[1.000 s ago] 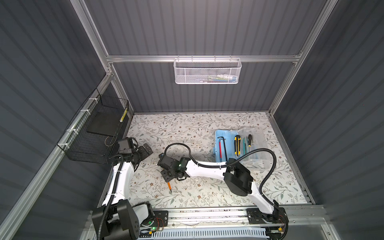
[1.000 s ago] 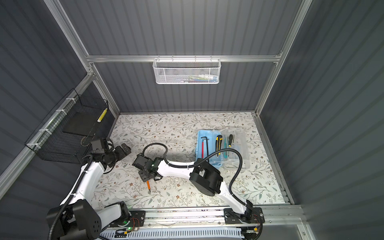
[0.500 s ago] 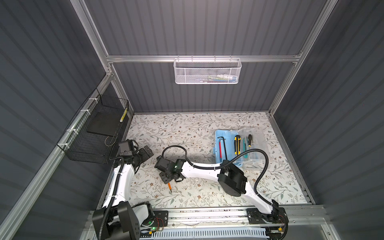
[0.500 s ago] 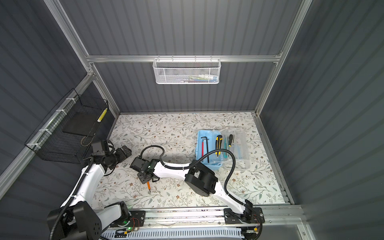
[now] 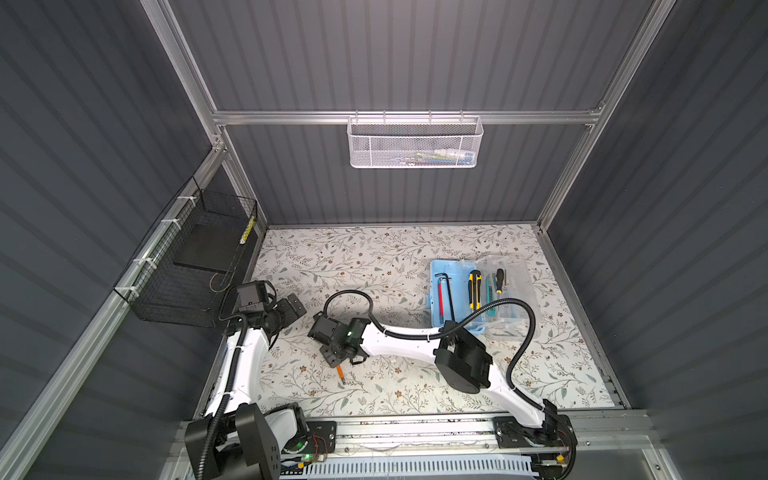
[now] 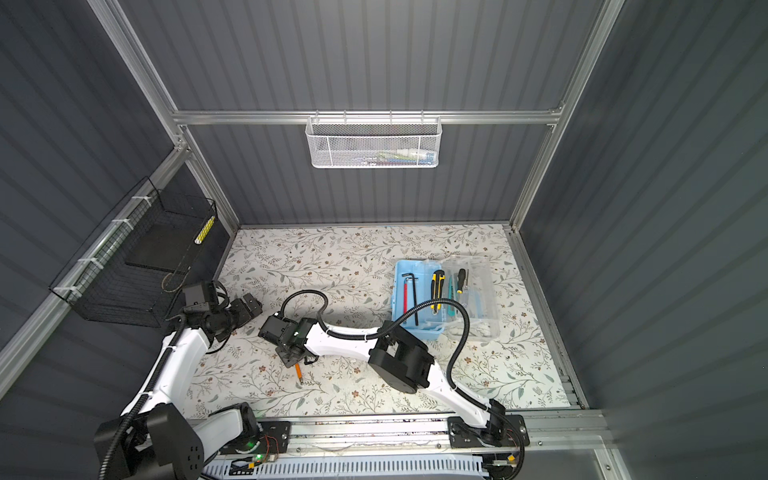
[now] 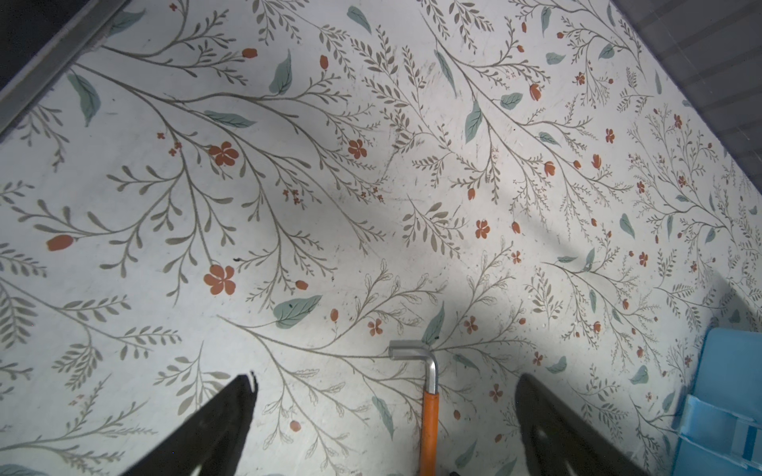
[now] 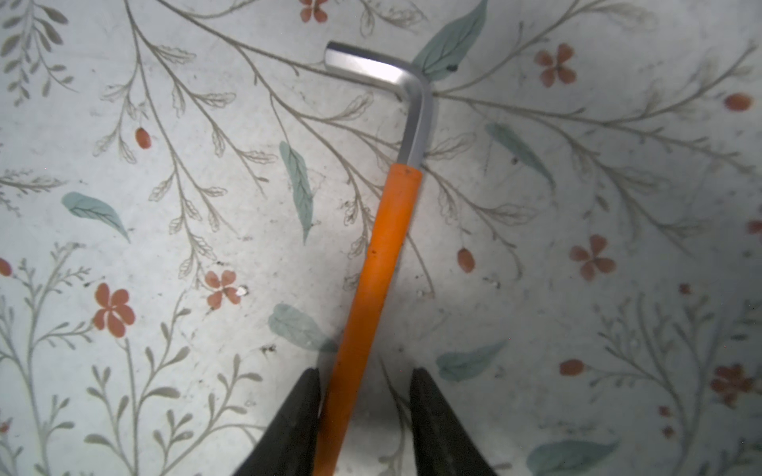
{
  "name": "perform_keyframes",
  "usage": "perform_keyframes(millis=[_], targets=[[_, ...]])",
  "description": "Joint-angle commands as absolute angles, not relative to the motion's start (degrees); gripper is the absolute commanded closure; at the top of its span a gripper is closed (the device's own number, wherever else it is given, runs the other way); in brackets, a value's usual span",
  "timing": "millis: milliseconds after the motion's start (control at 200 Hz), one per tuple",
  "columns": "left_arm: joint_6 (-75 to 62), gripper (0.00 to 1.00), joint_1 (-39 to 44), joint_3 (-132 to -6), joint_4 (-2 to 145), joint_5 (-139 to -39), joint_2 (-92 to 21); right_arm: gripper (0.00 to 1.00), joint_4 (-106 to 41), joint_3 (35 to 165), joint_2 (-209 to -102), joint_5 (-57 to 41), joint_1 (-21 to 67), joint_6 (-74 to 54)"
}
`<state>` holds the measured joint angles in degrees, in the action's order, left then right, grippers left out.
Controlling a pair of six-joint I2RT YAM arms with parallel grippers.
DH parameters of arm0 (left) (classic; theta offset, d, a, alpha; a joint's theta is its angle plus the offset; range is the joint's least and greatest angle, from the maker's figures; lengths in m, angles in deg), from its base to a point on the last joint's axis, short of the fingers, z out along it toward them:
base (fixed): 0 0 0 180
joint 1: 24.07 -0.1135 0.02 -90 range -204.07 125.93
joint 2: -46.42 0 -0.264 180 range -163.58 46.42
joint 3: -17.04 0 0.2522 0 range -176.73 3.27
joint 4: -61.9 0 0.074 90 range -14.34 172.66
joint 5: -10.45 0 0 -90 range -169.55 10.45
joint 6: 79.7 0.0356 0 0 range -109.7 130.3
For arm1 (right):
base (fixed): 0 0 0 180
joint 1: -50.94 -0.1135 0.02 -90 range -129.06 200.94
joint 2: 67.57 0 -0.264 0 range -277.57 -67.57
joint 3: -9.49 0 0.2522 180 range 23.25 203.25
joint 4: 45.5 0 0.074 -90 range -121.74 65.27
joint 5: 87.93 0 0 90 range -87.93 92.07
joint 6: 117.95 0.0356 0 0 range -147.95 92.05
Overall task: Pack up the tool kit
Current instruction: 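Lower the right gripper onto the orange-handled hex key and grasp it, then lift the orange-handled hex key and carry it over the blue box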
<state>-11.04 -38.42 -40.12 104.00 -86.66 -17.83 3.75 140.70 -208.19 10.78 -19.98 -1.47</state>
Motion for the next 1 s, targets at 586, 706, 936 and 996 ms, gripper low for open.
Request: perform_keyframes(millis=[586,706,936,996], targets=[[-12.5,0.01,-40.8,-41.5,104.3,-86.2,-17.4,0.87,8.4,142.7,-210.0,13.5,-19.7,-2.0],[-12.1,0.0,-40.8,-41.5,103.9,-87.3,-17.9,0.87,7.3,141.5,-208.7,13.9,-19.5,-2.0],[-11.8,0.01,-40.8,-41.6,104.0,-87.5,-17.7,0.91,4.6,136.8,-203.7,12.9,-18.6,-0.4],[-11.8,0.01,-40.8,-41.5,104.1,-87.3,-17.6,0.92,3.4,134.5,-201.2,13.6,-18.3,0.0]])
